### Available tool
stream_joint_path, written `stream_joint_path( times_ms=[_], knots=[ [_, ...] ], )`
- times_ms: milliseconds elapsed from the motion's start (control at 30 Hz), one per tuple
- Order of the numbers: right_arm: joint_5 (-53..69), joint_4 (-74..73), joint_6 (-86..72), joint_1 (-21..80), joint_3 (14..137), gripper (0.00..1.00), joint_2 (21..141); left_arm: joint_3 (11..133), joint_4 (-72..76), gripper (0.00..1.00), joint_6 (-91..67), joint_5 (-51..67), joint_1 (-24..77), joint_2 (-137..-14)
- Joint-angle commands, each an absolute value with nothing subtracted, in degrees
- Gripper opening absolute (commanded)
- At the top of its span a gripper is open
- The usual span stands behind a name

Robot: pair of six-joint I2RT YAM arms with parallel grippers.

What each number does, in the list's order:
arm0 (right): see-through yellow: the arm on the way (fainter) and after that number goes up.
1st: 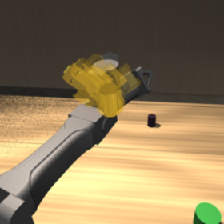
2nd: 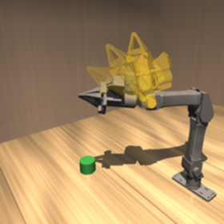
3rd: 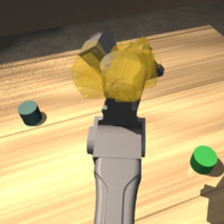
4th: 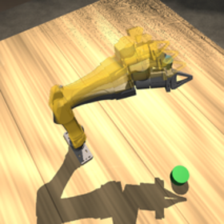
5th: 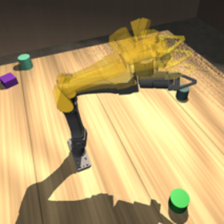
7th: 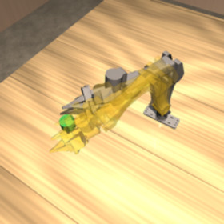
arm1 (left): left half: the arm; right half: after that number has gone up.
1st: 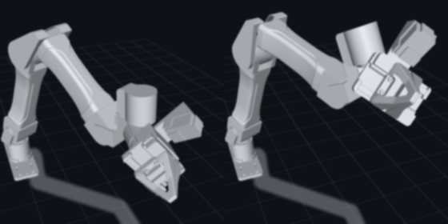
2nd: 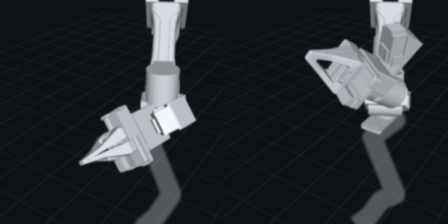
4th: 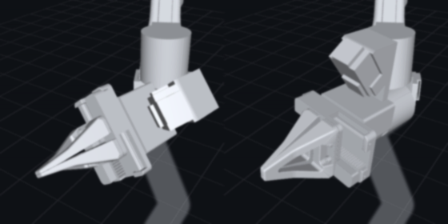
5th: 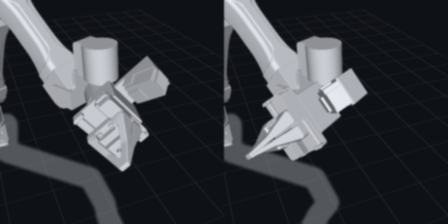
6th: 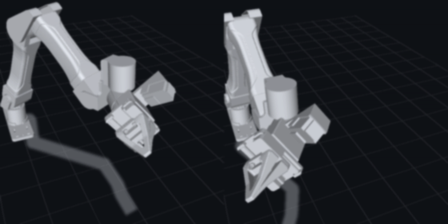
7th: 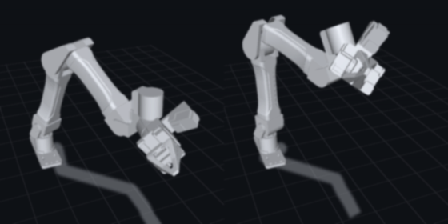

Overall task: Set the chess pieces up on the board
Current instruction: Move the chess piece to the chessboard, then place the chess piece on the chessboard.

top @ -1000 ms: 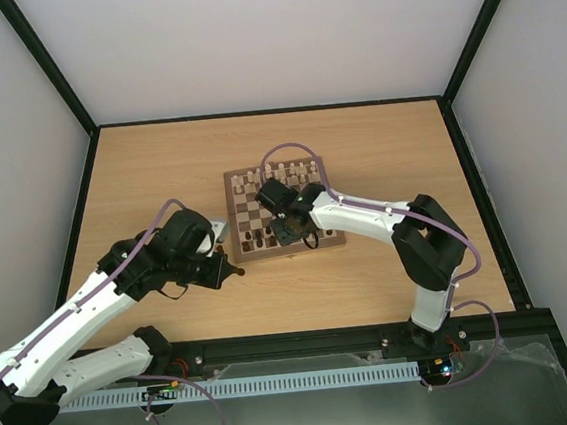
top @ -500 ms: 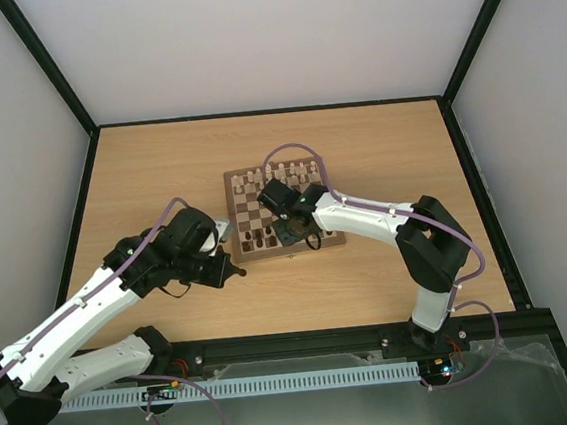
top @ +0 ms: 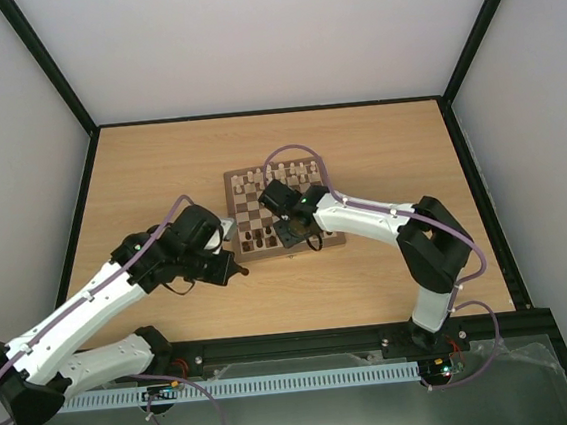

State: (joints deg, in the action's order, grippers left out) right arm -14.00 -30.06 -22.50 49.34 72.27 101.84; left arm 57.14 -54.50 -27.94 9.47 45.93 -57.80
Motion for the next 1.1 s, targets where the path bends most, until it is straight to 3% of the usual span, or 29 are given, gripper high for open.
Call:
stream_joint_path(
  times_ms=[0, 167, 500, 833, 1067],
  knots=[
    [-13.54, -31.46, -22.59, 49.04, 72.20, 0.46, 97.21, 58.89, -54.44, 0.02, -26.97, 10.06, 45.59, -59.85],
    [-13.63, -32.69, -23.47, 48.99, 71.35, 0.55, 90.10, 63.11, -57.30, 0.02, -25.99, 9.53, 45.61, -65.07],
    [-15.71, -36.35, -24.65, 49.04, 66.22, 0.63, 73.89, 74.19, -59.45, 0.02, -24.69, 6.60, 45.70, -81.82],
    [-14.03, -36.54, -24.18, 48.96, 63.42, 0.65, 66.96, 84.34, -52.61, 0.02, -28.72, -4.61, 53.69, -95.07],
    [-12.99, -36.31, -23.69, 48.96, 62.30, 0.66, 65.27, 83.11, -48.22, 0.03, -29.33, -7.52, 54.57, -98.75]
  ],
)
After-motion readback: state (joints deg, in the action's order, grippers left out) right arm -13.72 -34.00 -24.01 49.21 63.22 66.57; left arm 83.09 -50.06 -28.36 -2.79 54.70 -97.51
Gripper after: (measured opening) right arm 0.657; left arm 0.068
